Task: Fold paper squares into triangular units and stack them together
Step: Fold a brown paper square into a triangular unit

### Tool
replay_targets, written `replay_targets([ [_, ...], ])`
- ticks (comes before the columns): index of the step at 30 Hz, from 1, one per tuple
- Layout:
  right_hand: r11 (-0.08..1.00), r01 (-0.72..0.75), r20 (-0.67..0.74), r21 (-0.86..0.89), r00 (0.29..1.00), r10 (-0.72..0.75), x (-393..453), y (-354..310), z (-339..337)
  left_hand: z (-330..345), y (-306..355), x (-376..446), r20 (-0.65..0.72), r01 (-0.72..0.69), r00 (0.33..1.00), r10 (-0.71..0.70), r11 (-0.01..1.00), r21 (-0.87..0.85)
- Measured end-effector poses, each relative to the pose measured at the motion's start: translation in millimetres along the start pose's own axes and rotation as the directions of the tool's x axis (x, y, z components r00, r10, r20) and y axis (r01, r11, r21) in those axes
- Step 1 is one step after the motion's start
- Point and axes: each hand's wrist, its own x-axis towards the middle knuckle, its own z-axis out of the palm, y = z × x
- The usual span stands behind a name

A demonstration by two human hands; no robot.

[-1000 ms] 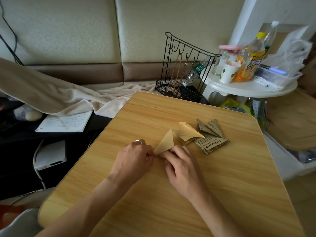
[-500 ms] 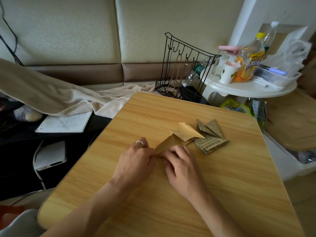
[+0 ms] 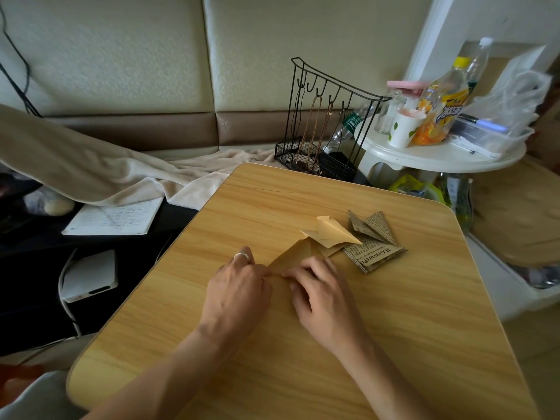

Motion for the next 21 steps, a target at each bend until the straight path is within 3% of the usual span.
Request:
replay_targets([
  [13, 1.0, -0.003, 0.005, 0.005, 1.0, 0.003, 0.7, -2.3, -3.3, -2.6, 1.7, 2.9, 0.006, 0.066, 0.998, -0.066, 0.998, 0.023],
  [21, 0.988, -0.133, -0.135, -0.078, 0.983, 0.122, -0.9, -3.7, -5.0, -4.7, 1.7, 4.0, 0.02, 0.056, 0.998, -0.056, 0.998, 0.019],
])
